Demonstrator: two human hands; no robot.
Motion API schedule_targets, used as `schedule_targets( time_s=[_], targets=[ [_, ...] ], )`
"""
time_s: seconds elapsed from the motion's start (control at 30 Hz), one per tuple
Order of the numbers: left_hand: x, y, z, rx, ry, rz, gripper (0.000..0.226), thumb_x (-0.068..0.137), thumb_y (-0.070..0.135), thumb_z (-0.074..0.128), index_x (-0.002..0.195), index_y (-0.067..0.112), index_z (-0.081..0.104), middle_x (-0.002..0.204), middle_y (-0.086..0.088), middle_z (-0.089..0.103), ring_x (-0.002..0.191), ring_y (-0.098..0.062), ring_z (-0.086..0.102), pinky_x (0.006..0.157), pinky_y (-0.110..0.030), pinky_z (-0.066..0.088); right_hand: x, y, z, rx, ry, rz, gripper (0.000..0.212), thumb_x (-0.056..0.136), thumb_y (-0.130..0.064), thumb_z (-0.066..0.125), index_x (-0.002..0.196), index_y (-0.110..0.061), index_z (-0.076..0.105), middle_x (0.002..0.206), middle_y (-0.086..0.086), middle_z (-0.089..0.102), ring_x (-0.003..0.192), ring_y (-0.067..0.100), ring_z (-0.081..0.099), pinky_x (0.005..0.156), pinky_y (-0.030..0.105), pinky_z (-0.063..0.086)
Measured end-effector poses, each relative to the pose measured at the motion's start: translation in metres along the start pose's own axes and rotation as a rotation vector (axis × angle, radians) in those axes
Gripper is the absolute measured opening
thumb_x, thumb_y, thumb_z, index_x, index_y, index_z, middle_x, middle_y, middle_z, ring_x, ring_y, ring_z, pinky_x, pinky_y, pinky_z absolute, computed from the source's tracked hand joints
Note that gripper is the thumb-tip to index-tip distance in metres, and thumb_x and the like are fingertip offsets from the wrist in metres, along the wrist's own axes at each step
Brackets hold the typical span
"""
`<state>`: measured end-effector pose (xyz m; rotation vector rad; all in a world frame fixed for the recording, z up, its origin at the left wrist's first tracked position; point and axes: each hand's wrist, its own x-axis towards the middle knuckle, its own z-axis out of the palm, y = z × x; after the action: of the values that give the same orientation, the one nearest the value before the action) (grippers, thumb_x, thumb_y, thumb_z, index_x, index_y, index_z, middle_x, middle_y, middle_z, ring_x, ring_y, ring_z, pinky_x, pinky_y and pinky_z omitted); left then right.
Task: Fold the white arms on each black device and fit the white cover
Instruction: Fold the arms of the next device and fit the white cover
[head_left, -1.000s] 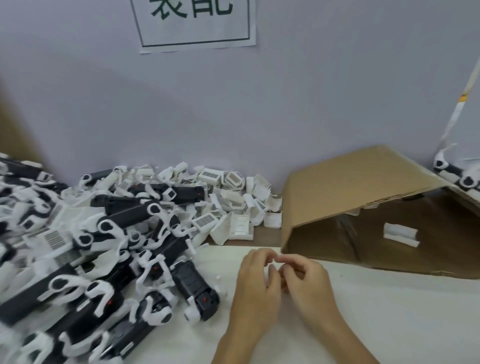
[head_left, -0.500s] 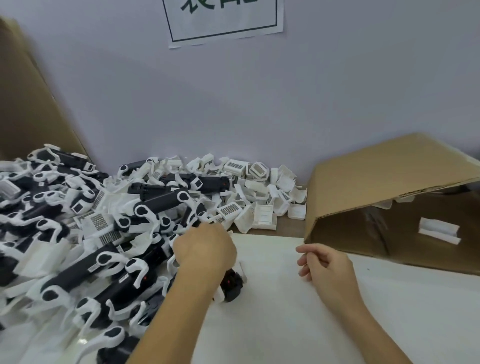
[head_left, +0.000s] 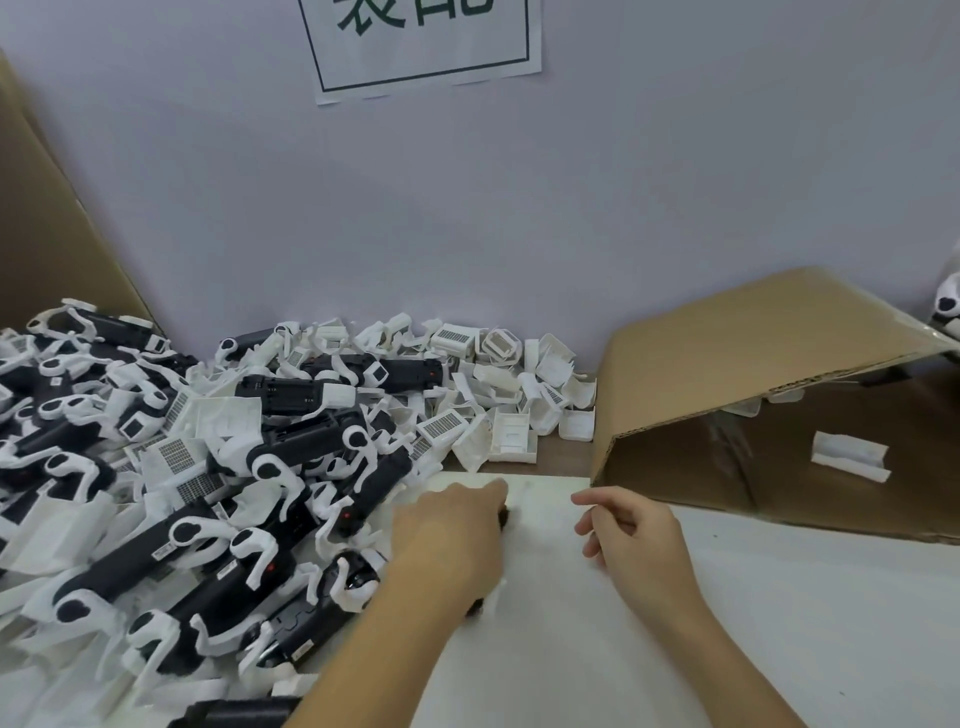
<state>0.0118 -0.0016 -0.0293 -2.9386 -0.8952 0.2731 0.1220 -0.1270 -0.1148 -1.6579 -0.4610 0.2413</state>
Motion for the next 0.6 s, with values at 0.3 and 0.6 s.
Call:
schedule_targets(
  time_s=[0.3,0.6],
  targets=[
    [0.019,0.024,0.003,-0.159,0.078,-0.061,0.051,0.087,0.023,0.069,0.123,0.014,0.035,0.097,-0.001,0.046,0.105,-0.026,0.056,0.069,-0.034,0.037,0.002,0.004,-0.001,0.030,0.008,-0.010,0.036,0.093,0.003,0.048,0.088,-0.022,0.074,0.069,-0.002,0.069,0.055,0.008,0.060,0.051,0.021,0.049],
    [0.026,0.016,0.016,-1.879,0.161,-0.048,0.048,0.075,0.012,0.084,0.086,0.017,0.038,0.087,-0.004,0.075,0.065,-0.015,0.067,0.065,-0.027,0.050,-0.010,-0.011,-0.003,0.127,-0.205,-0.126,0.022,0.097,-0.032,0.055,0.098,-0.046,0.072,0.096,-0.026,0.071,0.091,-0.005,0.065,0.070,0.016,0.052]
  ],
)
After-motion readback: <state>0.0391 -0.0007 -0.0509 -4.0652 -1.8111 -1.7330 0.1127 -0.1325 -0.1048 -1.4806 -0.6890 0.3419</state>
